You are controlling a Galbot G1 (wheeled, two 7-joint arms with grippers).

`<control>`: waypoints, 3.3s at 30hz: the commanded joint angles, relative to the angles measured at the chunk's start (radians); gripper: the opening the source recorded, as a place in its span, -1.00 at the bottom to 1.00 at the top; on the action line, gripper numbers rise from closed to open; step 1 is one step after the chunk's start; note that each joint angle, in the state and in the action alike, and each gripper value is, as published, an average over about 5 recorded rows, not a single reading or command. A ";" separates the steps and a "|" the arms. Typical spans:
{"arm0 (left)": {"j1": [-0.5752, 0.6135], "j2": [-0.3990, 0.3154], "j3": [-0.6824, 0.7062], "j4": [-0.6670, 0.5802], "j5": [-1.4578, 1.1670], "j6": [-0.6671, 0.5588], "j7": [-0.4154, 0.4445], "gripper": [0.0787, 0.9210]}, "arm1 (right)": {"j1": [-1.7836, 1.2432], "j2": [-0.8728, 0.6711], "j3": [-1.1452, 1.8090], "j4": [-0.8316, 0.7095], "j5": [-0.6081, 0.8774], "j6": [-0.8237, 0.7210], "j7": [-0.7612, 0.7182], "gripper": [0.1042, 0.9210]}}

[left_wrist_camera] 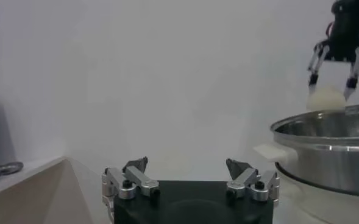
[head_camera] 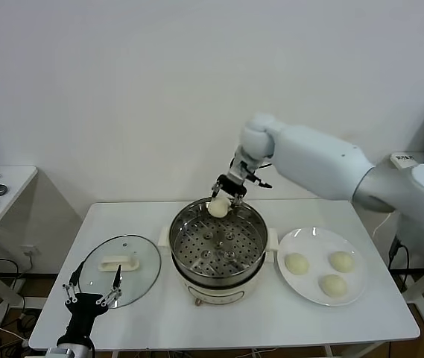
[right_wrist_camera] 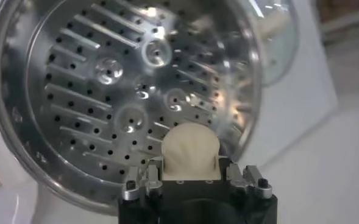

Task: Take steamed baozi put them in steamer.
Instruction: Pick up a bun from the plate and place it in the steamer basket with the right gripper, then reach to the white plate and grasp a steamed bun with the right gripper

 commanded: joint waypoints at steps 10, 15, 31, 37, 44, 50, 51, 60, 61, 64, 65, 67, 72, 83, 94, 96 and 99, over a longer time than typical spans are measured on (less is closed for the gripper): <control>0.004 -0.007 -0.008 -0.001 0.003 0.001 -0.003 0.77 | -0.085 0.120 0.047 -0.131 -0.359 0.266 0.093 0.07; 0.010 -0.008 -0.011 -0.001 0.007 -0.004 -0.003 0.77 | -0.098 0.123 0.058 -0.143 -0.366 0.274 0.099 0.10; 0.001 0.012 -0.016 0.012 0.012 -0.011 -0.002 0.77 | 0.170 -0.208 -0.084 0.345 0.224 -0.271 0.000 0.75; -0.012 0.022 -0.008 0.015 0.017 -0.014 0.000 0.77 | 0.271 -0.462 -0.132 0.573 0.243 -0.712 -0.081 0.76; -0.021 0.031 -0.004 0.007 0.018 -0.012 0.005 0.77 | 0.195 -0.682 -0.141 0.634 0.225 -0.936 -0.055 0.76; -0.025 0.032 -0.007 0.010 0.018 -0.012 0.006 0.77 | -0.094 -0.744 0.028 0.528 0.115 -0.898 -0.045 0.76; -0.025 0.031 -0.010 0.012 0.018 -0.012 0.006 0.77 | -0.133 -0.743 0.062 0.507 0.102 -0.883 -0.047 0.76; -0.014 0.023 -0.032 0.011 0.019 -0.011 0.008 0.77 | -0.357 -0.652 0.218 0.384 0.000 -0.804 -0.046 0.76; -0.012 0.022 -0.034 0.012 0.020 -0.012 0.008 0.77 | -0.372 -0.639 0.227 0.374 -0.005 -0.801 -0.046 0.76; -0.005 0.020 -0.040 0.014 0.022 -0.013 0.008 0.77 | -0.415 -0.606 0.249 0.342 -0.025 -0.784 -0.045 0.76; -0.003 0.019 -0.041 0.013 0.023 -0.013 0.008 0.77 | -0.429 -0.596 0.257 0.332 -0.033 -0.777 -0.044 0.76; 0.000 0.016 -0.043 0.013 0.027 -0.015 0.008 0.77 | -0.451 -0.576 0.272 0.312 -0.045 -0.766 -0.038 0.76; 0.003 0.014 -0.048 0.011 0.032 -0.016 0.008 0.77 | -0.480 -0.527 0.293 0.275 -0.059 -0.753 -0.022 0.76; 0.004 0.018 -0.053 0.012 0.033 -0.018 0.007 0.77 | -0.528 -0.455 0.327 0.198 -0.089 -0.713 0.021 0.76; 0.004 0.018 -0.053 0.007 0.033 -0.019 0.006 0.77 | -0.521 -0.458 0.332 0.208 -0.096 -0.724 0.008 0.51; 0.004 0.019 -0.053 0.004 0.032 -0.019 0.006 0.77 | -0.516 -0.464 0.330 0.217 -0.090 -0.725 0.000 0.38; 0.003 0.020 -0.053 0.001 0.030 -0.019 0.006 0.77 | -0.507 -0.476 0.326 0.232 -0.083 -0.727 -0.011 0.24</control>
